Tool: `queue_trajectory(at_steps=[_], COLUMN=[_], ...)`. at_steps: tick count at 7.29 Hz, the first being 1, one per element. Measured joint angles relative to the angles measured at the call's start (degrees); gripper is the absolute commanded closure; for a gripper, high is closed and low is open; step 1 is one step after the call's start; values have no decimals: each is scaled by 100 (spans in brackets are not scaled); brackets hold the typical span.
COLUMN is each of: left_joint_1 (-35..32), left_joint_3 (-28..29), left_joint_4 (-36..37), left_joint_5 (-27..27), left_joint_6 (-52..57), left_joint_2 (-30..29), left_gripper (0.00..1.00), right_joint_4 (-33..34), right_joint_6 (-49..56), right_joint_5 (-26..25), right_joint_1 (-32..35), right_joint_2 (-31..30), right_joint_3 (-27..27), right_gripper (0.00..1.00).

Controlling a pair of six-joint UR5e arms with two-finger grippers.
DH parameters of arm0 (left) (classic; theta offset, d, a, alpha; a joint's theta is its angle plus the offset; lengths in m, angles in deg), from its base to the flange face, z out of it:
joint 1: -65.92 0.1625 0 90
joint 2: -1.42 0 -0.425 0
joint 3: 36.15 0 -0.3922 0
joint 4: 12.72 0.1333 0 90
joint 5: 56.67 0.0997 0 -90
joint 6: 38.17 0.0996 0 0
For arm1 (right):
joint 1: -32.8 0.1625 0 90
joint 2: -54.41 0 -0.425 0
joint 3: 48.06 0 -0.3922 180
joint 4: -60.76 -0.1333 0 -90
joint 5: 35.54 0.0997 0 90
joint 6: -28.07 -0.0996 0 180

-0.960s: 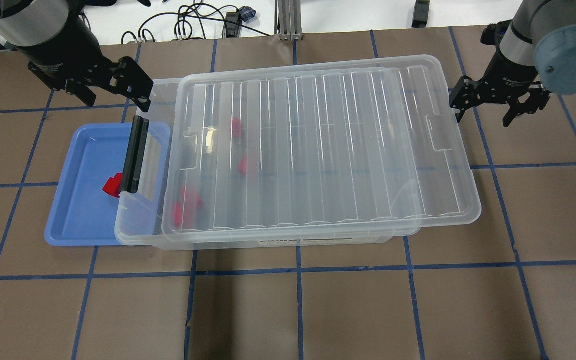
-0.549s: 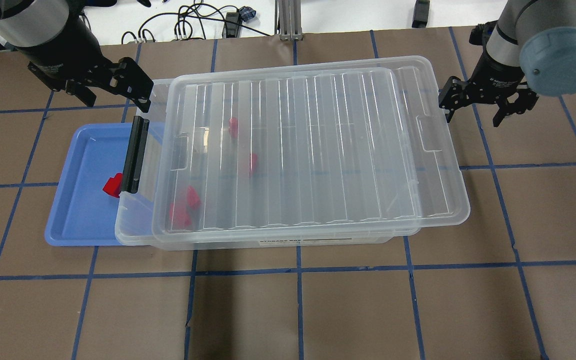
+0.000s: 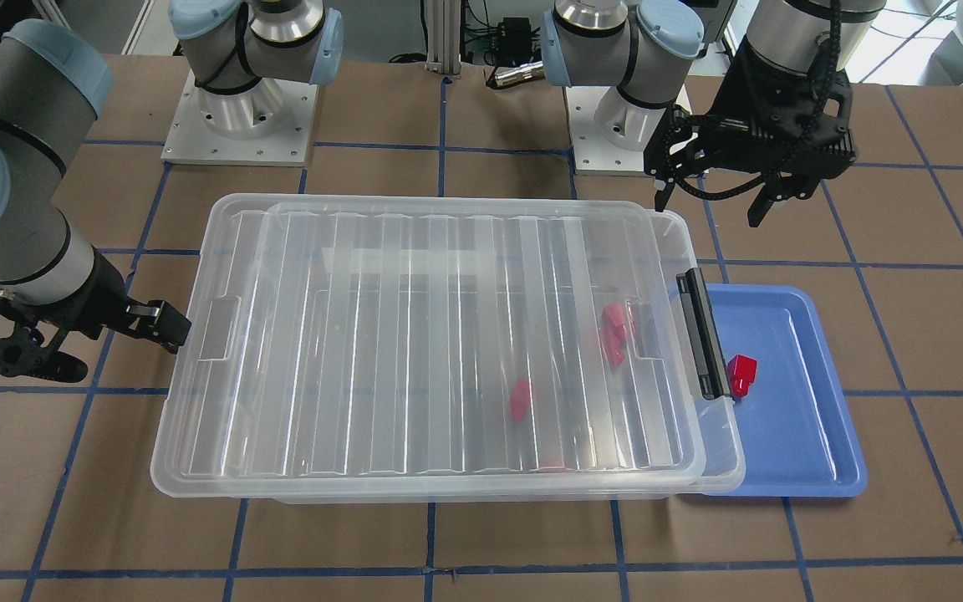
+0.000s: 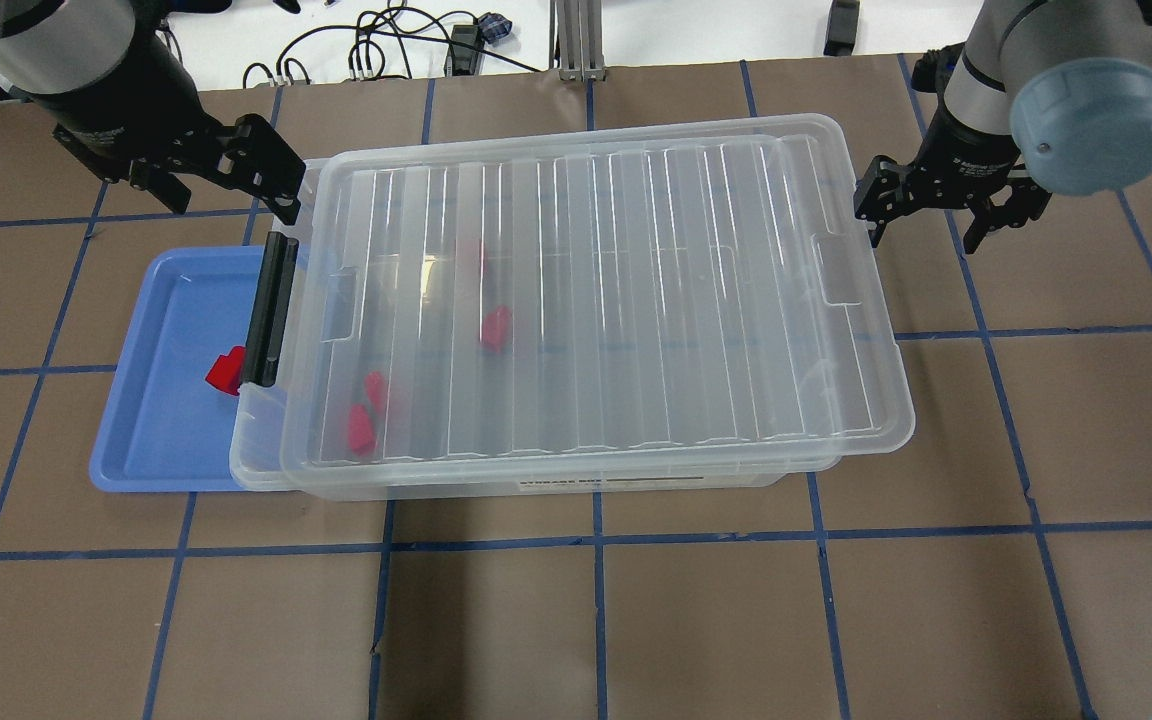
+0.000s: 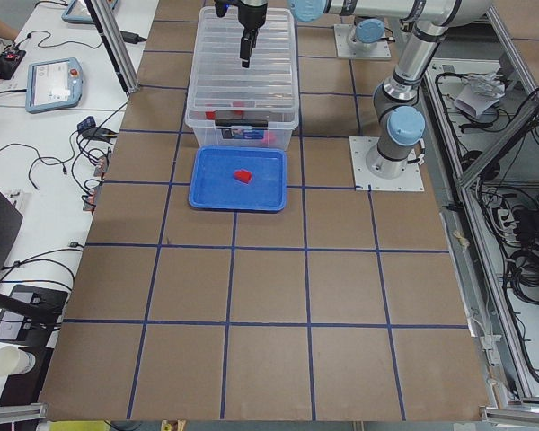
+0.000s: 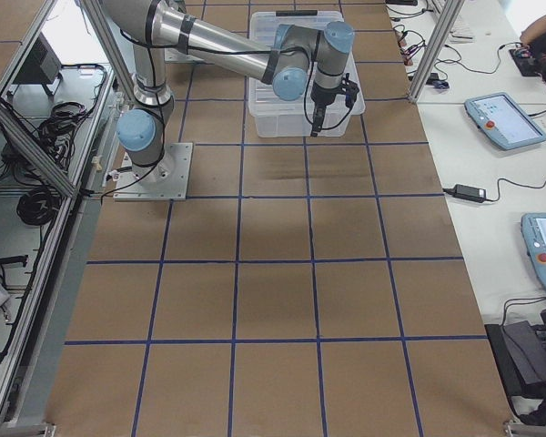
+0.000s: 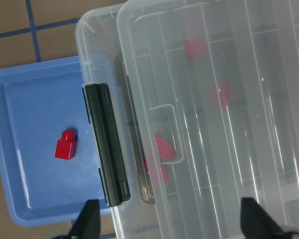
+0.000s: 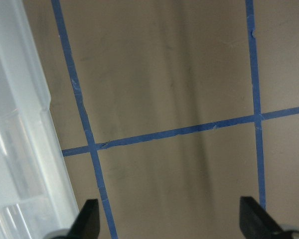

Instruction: Place red block in blue tray from box

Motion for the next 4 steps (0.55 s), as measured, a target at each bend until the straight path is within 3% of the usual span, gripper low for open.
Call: queue_trajectory(at_steps=[4], left_joint_1=[36], left_joint_3=[21], left_joint_4=[25], left_joint_5=[2], left_joint_6=[3], left_joint_2=[-8], left_gripper=[0], right_joint_4=[5], right_joint_6=[-13], right_joint_5=[19], right_joint_1=[89], right_joint_2=[-4], right_joint_3=[-19], right_gripper=[0])
